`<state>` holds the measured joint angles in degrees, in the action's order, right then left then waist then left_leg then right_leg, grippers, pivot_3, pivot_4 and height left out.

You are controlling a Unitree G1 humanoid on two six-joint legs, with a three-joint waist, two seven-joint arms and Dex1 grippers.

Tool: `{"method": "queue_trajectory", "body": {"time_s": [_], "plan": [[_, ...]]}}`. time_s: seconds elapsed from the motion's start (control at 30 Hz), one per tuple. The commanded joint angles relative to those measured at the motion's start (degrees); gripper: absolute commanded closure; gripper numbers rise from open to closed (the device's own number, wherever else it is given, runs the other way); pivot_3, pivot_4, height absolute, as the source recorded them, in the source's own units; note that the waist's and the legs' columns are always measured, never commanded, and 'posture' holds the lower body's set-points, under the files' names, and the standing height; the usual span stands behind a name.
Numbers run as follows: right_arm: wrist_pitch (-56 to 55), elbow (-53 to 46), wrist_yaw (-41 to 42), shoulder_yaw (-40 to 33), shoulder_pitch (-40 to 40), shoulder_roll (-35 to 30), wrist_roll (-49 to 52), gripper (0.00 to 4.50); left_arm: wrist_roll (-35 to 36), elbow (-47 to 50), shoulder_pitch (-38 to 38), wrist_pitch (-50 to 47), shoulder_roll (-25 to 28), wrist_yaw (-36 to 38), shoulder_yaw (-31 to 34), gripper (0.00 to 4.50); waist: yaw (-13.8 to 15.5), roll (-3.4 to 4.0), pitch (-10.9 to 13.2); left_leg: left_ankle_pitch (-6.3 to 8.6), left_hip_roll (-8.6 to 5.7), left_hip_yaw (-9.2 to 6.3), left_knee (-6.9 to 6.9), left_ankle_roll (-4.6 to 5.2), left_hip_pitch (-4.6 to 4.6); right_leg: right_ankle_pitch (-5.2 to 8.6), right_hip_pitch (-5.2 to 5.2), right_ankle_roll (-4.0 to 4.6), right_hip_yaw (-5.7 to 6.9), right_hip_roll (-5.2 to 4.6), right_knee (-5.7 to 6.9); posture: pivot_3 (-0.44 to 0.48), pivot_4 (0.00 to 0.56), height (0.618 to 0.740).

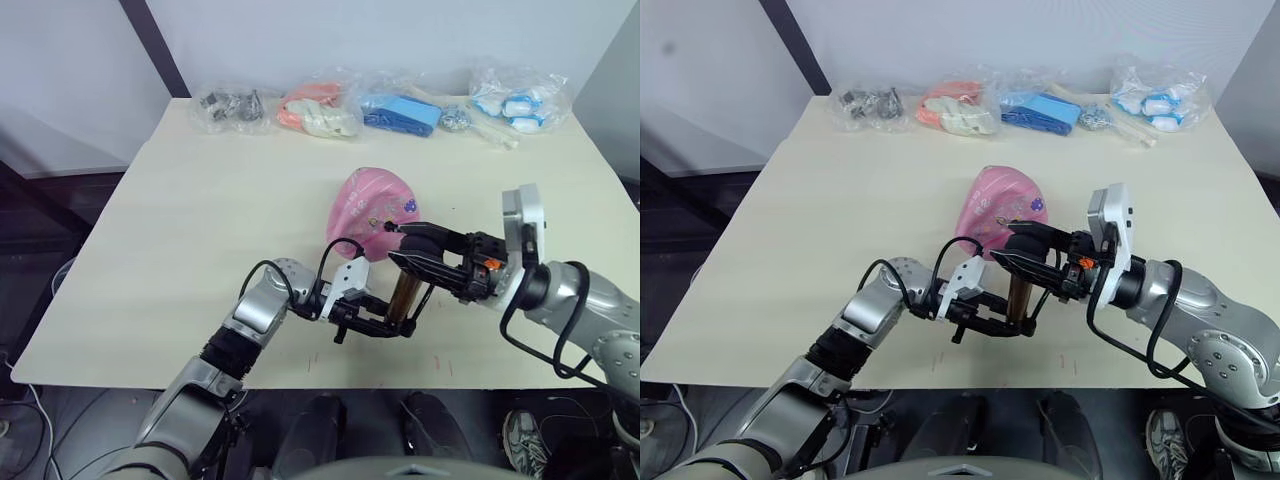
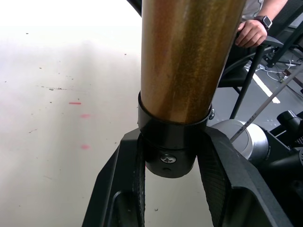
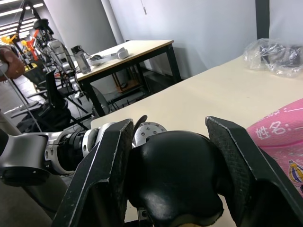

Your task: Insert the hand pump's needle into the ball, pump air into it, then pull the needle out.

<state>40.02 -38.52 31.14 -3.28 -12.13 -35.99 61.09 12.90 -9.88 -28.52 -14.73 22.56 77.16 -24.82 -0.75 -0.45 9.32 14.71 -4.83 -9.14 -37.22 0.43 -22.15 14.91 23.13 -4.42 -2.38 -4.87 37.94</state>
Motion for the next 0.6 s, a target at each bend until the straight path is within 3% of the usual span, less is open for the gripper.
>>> {"method": "queue_trajectory", "body": {"time_s": [0.03, 0.37, 0.6], "plan": [[-3.6, -2.3, 3.0, -0.5, 2.2, -1.3, -5.3, 2.55, -0.5, -0.8, 1.0, 2.0, -2.2, -3.1, 1.0, 3.44, 0.0, 0.00, 0.0, 0.00, 0.00, 0.01, 0.00, 0.00, 0.00, 0.00, 0.00, 0.00, 0.00, 0.00, 0.00, 0.000, 0.150, 0.736], [-15.1, 1.2, 10.6, -0.2, 12.4, -5.1, -21.1, 2.55, -10.0, -9.4, 1.3, 12.1, -13.0, -17.7, -0.9, 3.44, 0.1, -0.04, 0.0, 0.00, -0.03, 0.07, -0.11, 0.00, 0.02, -0.02, -0.04, -0.06, -0.01, 0.00, 0.02, 0.000, 0.150, 0.736], [-20.1, 3.7, 13.2, -0.8, 15.4, -5.5, -25.3, 2.55, -11.8, -14.6, 0.7, 16.5, -17.0, -19.8, -1.3, 3.44, 0.1, -0.05, 0.0, 0.00, -0.02, 0.09, -0.12, 0.00, 0.05, -0.03, -0.04, -0.07, -0.04, 0.01, 0.04, 0.000, 0.150, 0.736]]}}
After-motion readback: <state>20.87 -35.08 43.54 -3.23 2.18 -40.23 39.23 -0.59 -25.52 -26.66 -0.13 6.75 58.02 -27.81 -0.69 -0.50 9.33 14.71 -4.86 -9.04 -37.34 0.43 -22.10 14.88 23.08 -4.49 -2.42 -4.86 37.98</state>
